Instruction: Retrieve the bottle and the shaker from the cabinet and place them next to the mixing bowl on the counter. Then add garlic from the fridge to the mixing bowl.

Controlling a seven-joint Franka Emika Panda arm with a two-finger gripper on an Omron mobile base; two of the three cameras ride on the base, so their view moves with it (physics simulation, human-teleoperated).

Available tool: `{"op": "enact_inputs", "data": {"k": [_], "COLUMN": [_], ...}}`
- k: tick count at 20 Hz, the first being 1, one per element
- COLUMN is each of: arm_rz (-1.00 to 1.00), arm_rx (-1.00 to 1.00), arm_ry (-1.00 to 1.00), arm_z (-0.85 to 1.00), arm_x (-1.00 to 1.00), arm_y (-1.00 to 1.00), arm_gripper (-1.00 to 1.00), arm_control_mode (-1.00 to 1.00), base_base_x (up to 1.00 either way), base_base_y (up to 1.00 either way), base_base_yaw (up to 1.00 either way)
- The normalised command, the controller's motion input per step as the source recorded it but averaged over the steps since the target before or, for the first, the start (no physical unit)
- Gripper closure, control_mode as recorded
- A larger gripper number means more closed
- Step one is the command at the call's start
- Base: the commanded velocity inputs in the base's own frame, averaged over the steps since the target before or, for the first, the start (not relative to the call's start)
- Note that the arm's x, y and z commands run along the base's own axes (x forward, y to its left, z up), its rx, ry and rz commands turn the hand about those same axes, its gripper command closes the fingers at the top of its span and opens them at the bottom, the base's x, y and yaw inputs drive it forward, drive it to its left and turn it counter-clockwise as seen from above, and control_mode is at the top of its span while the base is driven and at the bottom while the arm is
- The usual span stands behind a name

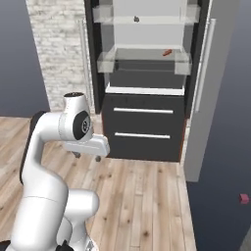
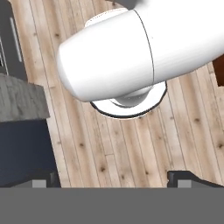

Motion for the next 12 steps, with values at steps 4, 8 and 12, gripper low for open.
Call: {"op": "enact_inputs", "data": {"k": [4, 8, 12], "arm_rz": [0.00, 0.00, 0.00], "arm_rx": [0.00, 0.00, 0.00], "arm_ry": [0.00, 0.00, 0.00], "arm_z": [0.00, 0.00, 0.00], "arm_x": [0.00, 0.00, 0.00], "arm_y": [0.00, 0.00, 0.00], "arm_gripper": [-1.00, -1.00, -1.00], "arm_control_mode": [1.00, 1.00, 1.00], "base_base_x": [1.00, 1.00, 1.00], "base_base_y": [-0.25, -0.40, -0.41], "base_base_yaw": [0.01, 0.02, 0.04]}}
